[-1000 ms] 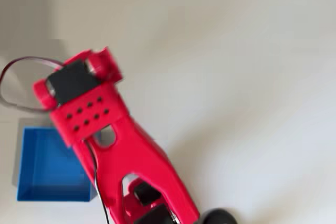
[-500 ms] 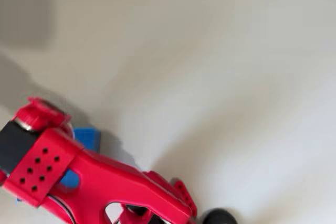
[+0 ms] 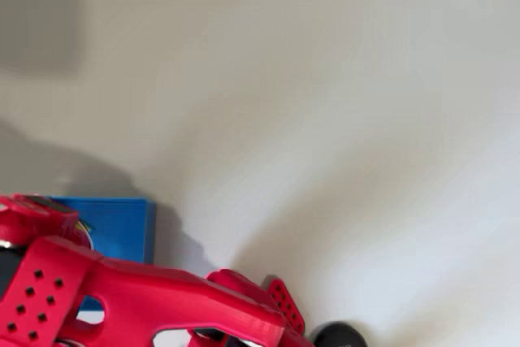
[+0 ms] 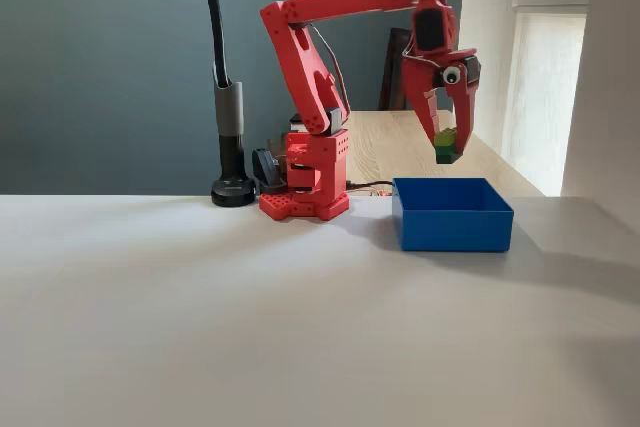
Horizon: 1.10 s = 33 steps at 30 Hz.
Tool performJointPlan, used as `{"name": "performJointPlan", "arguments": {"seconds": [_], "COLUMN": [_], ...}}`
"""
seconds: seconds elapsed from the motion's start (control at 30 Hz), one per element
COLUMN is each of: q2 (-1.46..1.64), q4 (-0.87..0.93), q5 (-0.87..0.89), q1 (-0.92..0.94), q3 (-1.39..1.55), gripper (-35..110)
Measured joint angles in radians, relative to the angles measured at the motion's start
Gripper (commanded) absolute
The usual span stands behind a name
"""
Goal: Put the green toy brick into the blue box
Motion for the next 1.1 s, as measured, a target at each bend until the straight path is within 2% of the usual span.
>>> {"name": "performJointPlan", "arguments": {"seconds": [0.43, 0.8, 0.97, 1.1], "q2": [-0.344, -0.465, -0.465, -0.465], "q4": [-0.052, -0.094, -0.094, -0.094], "q5": [-0.005, -0.089, -0.163, -0.201], "q1": [0.005, 0.043, 0.035, 0.043], "q3": [-0.141, -0.144, -0.144, -0.144], "gripper": [0, 0, 19, 22]}}
